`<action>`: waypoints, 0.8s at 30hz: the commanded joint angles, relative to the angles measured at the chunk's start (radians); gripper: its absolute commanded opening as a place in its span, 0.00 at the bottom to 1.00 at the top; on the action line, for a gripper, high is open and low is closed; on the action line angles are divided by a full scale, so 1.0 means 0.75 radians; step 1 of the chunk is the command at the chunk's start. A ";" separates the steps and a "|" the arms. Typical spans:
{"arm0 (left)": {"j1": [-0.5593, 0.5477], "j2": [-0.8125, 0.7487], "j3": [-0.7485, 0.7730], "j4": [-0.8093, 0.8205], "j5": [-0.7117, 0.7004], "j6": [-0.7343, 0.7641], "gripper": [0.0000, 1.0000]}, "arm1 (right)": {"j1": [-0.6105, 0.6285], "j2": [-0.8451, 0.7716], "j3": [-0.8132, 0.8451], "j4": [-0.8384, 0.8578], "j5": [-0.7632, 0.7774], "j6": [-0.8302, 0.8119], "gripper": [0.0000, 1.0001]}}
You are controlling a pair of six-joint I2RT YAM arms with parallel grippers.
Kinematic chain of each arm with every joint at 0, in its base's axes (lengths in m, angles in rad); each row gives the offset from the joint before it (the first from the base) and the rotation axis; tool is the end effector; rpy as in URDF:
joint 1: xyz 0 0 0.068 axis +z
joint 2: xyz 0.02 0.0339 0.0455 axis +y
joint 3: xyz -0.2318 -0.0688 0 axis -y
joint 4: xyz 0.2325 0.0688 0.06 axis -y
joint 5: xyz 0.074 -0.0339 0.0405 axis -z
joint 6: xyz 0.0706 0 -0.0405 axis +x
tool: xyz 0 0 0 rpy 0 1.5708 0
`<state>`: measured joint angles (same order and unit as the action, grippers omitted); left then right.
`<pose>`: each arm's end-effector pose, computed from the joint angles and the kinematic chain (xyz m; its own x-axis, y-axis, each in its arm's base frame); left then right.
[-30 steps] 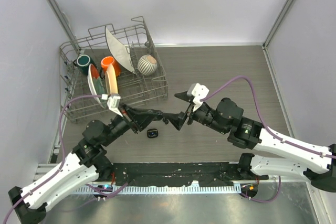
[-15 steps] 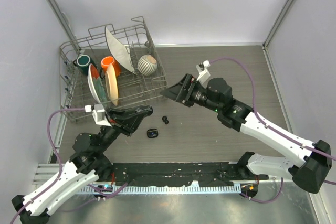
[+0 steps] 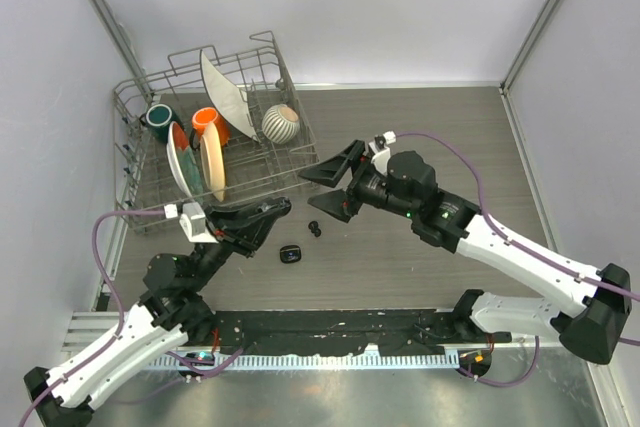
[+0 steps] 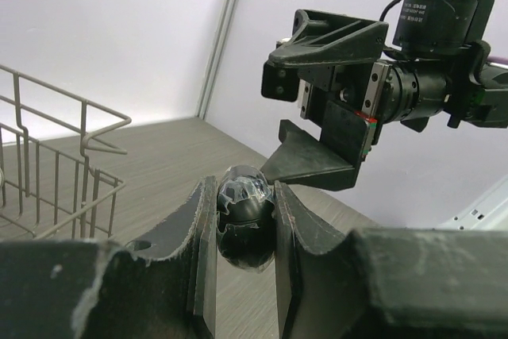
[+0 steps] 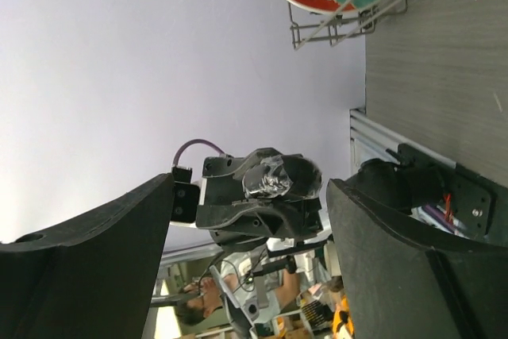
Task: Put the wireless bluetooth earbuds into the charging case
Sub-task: Pick up the charging case at the center of the board.
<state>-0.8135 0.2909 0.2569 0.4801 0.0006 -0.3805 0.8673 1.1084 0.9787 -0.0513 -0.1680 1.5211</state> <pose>0.1118 -0.1183 0.2944 0.0052 -0.5461 -0.8377 0.7851 0.5210 -0.3348 0.1826 0.2335 0.3245 -0.8630 0.5049 -0.0188 0.0737 0.1626 0.9839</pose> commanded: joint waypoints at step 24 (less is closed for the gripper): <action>0.001 0.060 -0.034 0.217 -0.038 0.035 0.00 | 0.136 0.187 0.049 0.142 -0.040 0.348 0.68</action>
<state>-0.8135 0.3241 0.2276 0.5720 -0.0177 -0.3779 0.9634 1.2514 0.9844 0.0006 -0.2005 1.7298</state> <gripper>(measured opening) 0.292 0.689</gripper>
